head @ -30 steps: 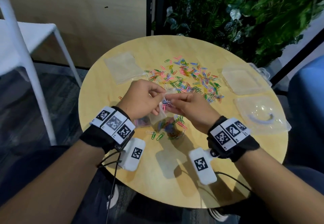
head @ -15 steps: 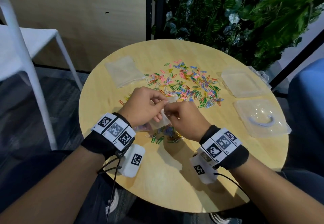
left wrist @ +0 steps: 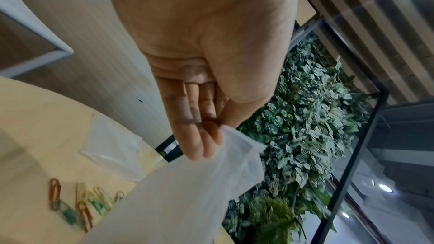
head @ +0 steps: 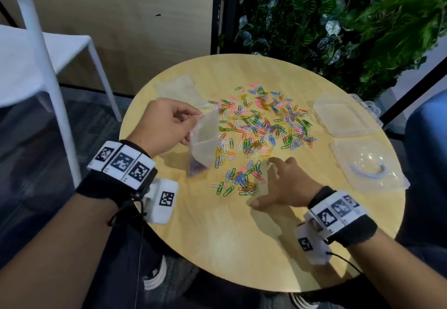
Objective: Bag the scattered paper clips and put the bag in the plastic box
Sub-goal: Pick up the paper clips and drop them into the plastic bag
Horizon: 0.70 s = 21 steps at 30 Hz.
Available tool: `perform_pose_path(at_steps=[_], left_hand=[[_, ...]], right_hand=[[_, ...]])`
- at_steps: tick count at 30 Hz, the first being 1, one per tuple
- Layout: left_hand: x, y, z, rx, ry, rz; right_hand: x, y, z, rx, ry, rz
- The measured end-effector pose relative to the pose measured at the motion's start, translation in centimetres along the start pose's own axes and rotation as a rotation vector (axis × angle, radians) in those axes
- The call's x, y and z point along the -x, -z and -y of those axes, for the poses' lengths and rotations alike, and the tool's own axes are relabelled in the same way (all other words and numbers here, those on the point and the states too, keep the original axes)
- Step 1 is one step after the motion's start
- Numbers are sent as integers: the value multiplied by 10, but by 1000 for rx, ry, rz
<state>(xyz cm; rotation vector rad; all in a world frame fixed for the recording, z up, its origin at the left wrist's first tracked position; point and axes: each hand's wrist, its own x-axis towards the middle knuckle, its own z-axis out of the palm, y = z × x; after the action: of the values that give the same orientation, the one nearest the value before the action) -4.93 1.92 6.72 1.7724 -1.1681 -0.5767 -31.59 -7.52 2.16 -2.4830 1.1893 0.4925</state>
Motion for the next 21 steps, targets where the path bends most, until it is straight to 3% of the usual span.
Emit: perform_pose_path(at_steps=[4,8,13,16,21], left_hand=[[2,20,1,-13,-17,-74],[5,22,-1,-28,-27,-78],[6,23,-1,-19,-13,-65],[5,24,0,-33,-15,-52],[5,21,-3,-36,-1,-44]], right_hand=[[-12,-30,13,-245,67,-220],[-16,-28,42,-299,152,-278],[-25,-35,68,-38,190,-292],[-23,-30,70,-37,261,-298],[-30,-22,66,82,195,-260]])
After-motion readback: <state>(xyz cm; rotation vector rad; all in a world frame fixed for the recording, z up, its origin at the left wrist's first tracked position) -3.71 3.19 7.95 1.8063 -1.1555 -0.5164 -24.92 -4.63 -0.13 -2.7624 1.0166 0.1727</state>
